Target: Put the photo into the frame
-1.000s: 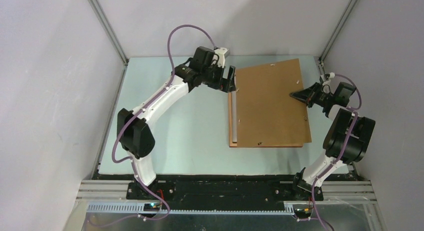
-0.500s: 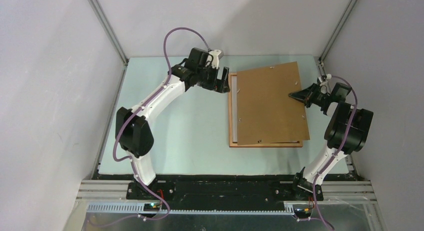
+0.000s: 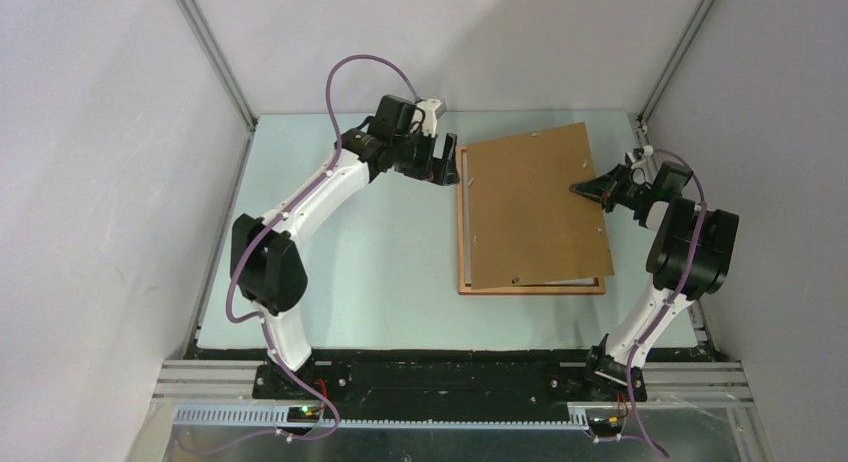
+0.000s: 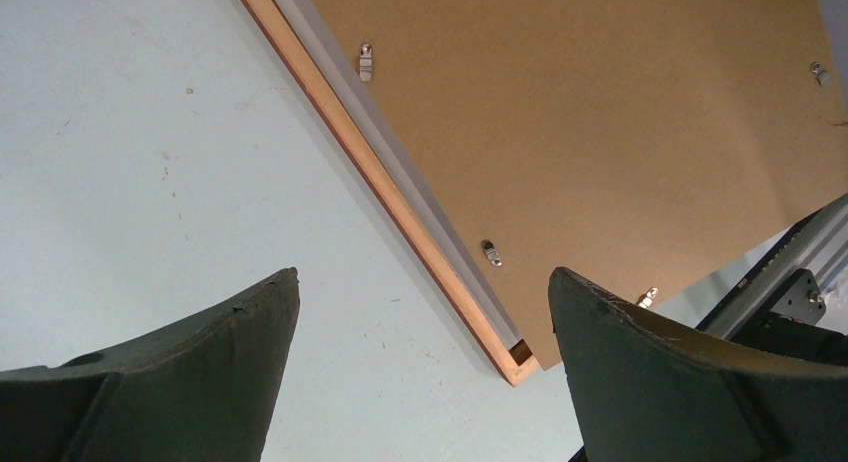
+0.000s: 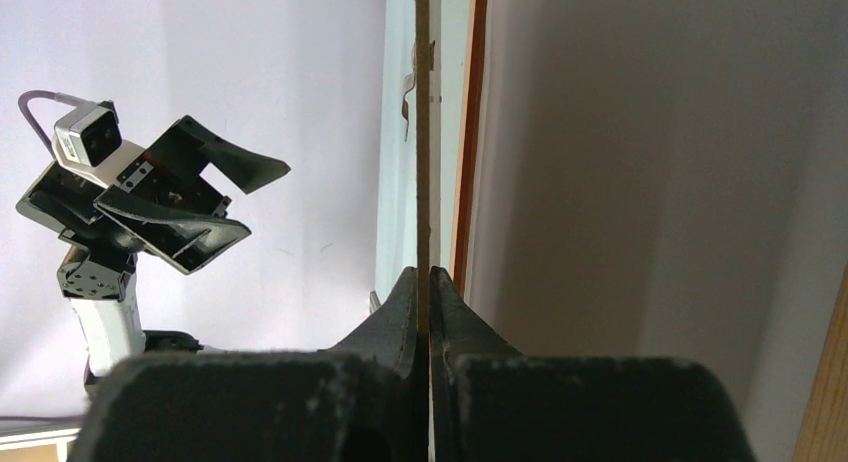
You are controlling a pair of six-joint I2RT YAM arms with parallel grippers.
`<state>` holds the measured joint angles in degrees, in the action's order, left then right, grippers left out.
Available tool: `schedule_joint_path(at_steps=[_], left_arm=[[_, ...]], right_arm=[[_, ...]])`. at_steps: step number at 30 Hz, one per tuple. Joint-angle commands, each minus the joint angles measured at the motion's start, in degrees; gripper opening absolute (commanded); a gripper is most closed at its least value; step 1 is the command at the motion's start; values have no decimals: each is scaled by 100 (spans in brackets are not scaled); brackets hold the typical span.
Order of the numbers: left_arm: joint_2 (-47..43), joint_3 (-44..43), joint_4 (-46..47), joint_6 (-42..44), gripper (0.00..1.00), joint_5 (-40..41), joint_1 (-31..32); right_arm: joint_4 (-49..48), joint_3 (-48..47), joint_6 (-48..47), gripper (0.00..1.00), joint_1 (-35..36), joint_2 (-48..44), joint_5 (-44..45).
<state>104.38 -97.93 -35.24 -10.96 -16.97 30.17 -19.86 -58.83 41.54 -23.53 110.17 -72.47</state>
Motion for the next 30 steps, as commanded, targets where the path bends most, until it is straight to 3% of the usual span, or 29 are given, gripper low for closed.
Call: schedule_joint_path(at_steps=[1, 30], left_arm=[[-18, 14, 97, 41, 98, -143, -48], [99, 2, 97, -11, 98, -235, -93]], right_arm=[[-412, -277, 281, 0, 72, 53, -209], [-1007, -352, 642, 0, 182, 436, -99]])
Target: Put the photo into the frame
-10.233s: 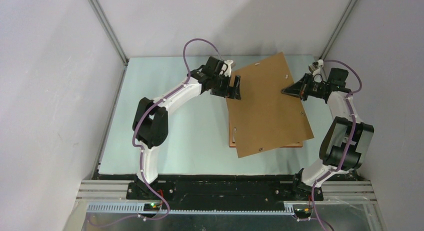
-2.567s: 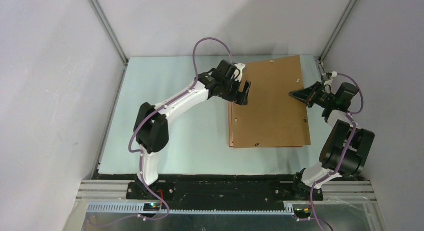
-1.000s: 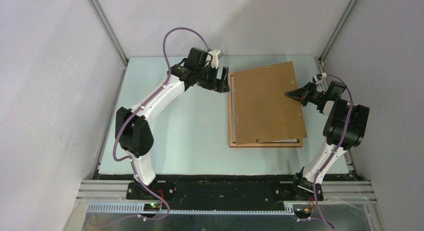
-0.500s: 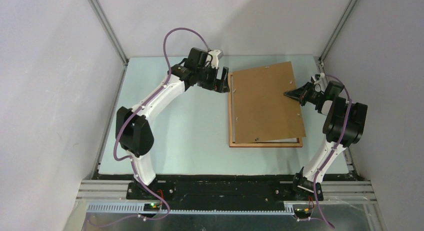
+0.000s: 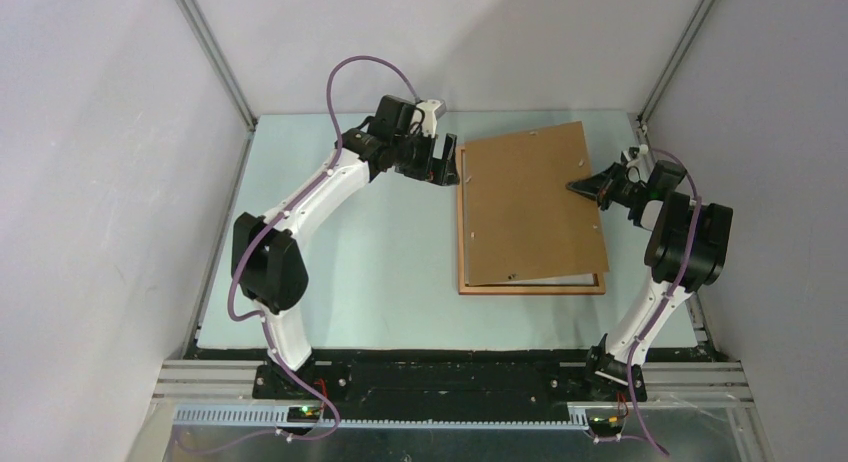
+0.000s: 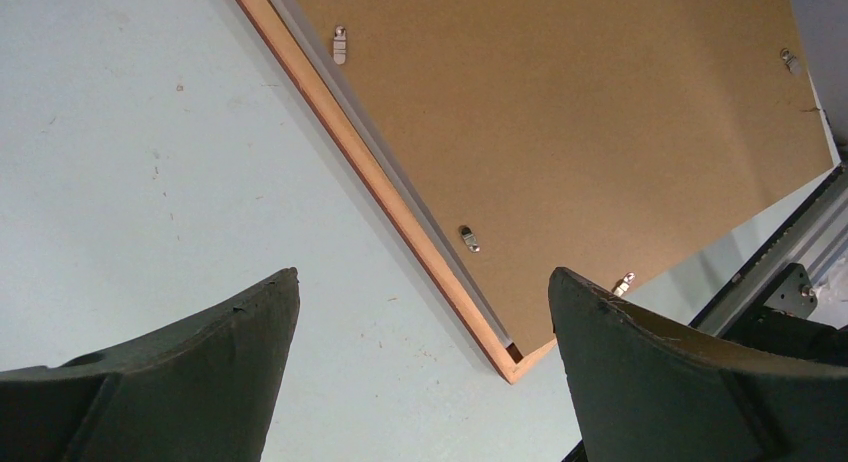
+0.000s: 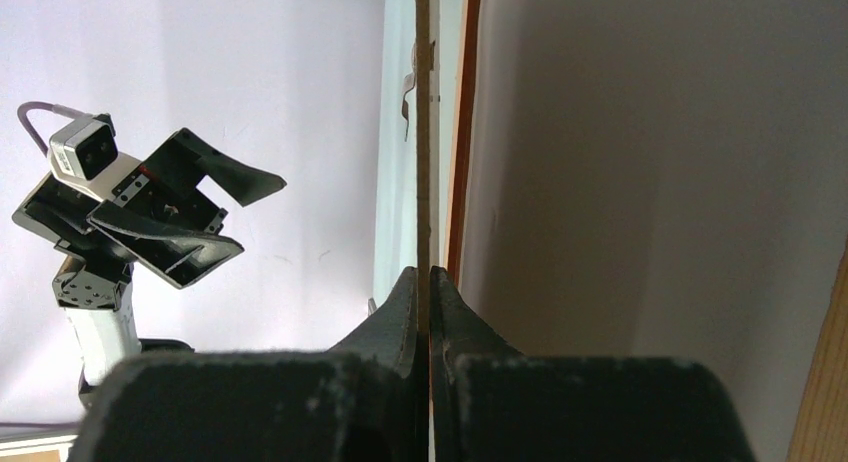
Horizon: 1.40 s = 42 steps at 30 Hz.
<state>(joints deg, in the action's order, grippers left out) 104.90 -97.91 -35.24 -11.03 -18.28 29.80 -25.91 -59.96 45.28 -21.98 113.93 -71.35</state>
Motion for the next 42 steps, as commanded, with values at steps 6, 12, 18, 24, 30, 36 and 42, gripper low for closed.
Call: schedule_joint_path(at_steps=[6, 12, 18, 24, 30, 36, 42], left_arm=[[52, 11, 102, -13, 98, -113, -69], [65, 23, 99, -22, 98, -131, -67], [73, 16, 97, -32, 98, -148, -80], [83, 22, 99, -28, 98, -160, -96], [91, 22, 100, -40, 98, -192, -106], [91, 31, 98, -40, 98, -192, -107], [113, 21, 102, -48, 98, -224, -115]], right_arm=[[-366, -275, 234, 0, 43, 106, -178], [-385, -322, 240, 0, 68, 174, -151], [-396, -344, 238, 0, 120, 231, -125], [-398, -351, 228, 0, 132, 259, -107], [-368, -354, 194, 0, 127, 278, -92], [-297, -357, 106, 0, 121, 304, -73], [-63, -422, -83, 0, 136, 330, -51]])
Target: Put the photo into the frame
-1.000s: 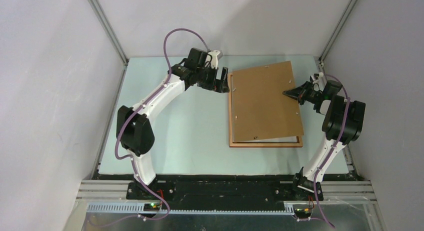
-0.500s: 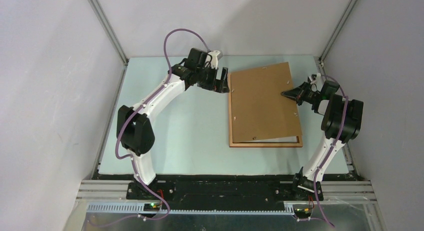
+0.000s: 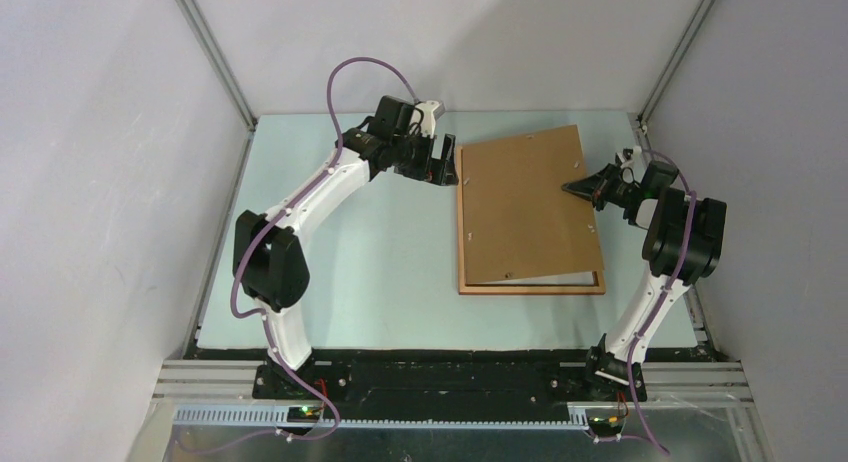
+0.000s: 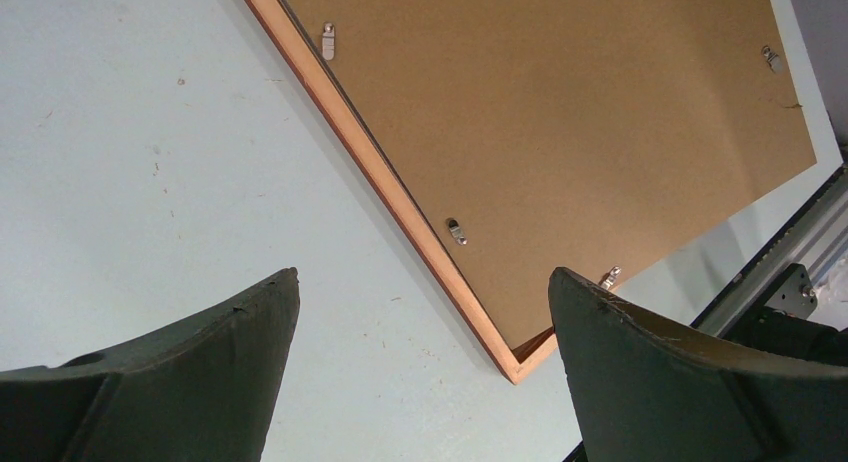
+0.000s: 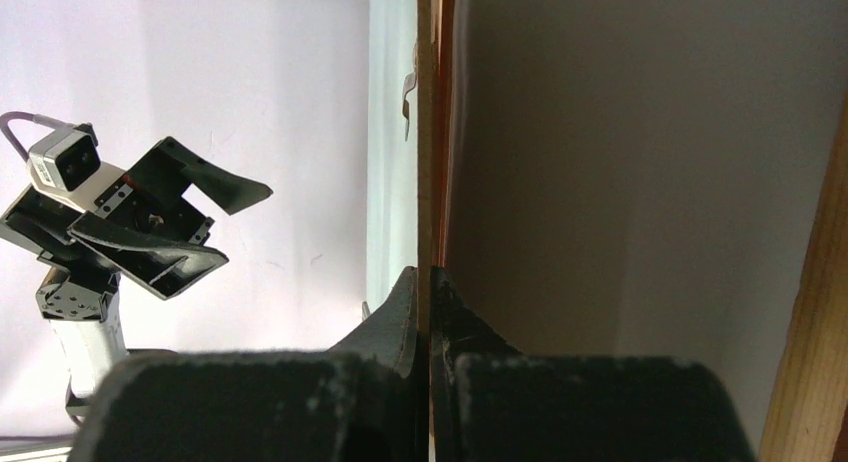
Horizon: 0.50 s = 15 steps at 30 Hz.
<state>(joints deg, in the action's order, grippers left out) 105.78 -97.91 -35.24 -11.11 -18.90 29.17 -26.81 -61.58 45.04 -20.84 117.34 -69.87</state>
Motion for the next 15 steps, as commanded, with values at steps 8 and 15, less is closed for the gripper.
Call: schedule_joint_path(at_steps=[8, 15], left_arm=[[60, 17, 99, -62, 98, -197, -60], [69, 20, 105, -73, 98, -208, -74]], right_arm=[[336, -353, -315, 0, 68, 23, -136], [605, -420, -553, 0, 80, 50, -98]])
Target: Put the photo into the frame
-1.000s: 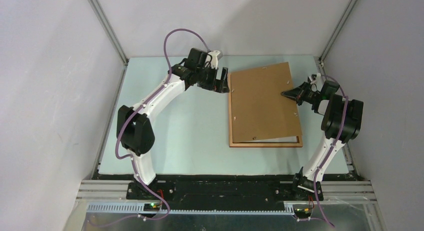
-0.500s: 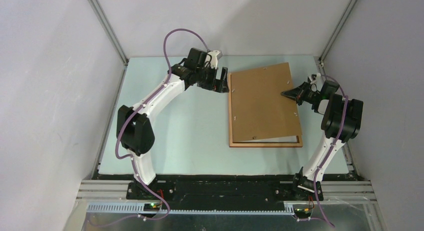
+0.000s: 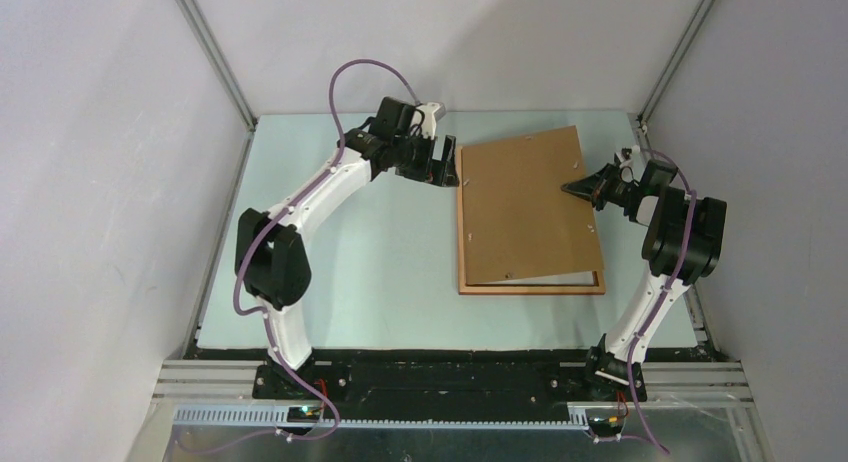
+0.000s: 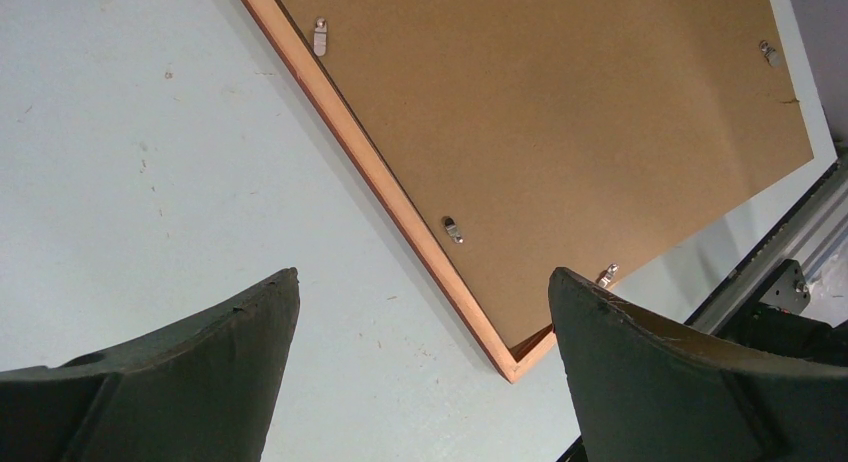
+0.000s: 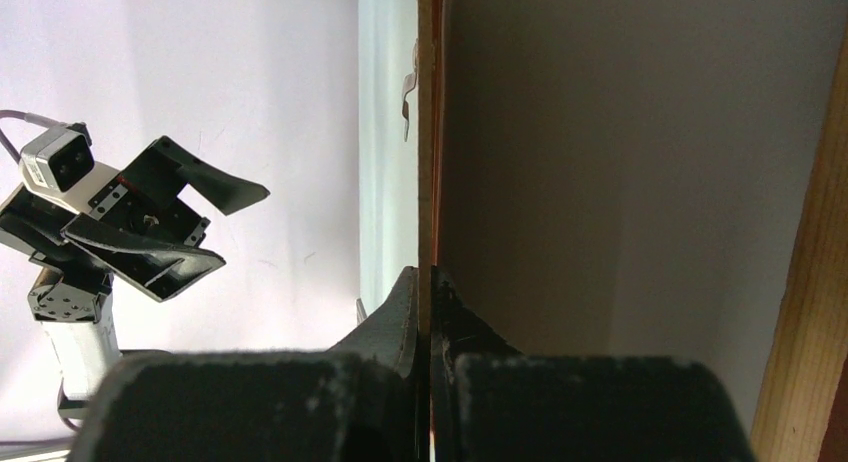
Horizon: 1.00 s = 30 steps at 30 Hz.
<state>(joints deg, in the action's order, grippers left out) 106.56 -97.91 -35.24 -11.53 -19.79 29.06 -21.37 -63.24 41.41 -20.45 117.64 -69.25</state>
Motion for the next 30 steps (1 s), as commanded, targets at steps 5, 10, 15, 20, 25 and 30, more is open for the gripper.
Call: schedule_joint_path(at_steps=[5, 10, 15, 20, 25, 30], left_arm=[[19, 11, 97, -63, 98, -154, -71], [26, 9, 104, -69, 98, -165, -79], [34, 9, 100, -87, 98, -168, -93], [30, 17, 98, -93, 98, -172, -93], [40, 31, 104, -95, 98, -174, -93], [44, 42, 102, -95, 98, -171, -97]], right_arm=[[200, -266, -287, 0, 42, 7, -150], [323, -260, -321, 0, 32, 0, -154], [399, -261, -359, 0, 45, -18, -149], [496, -259, -424, 0, 50, -15, -156], [542, -261, -468, 0, 56, -14, -154], [716, -261, -587, 0, 58, -14, -129]])
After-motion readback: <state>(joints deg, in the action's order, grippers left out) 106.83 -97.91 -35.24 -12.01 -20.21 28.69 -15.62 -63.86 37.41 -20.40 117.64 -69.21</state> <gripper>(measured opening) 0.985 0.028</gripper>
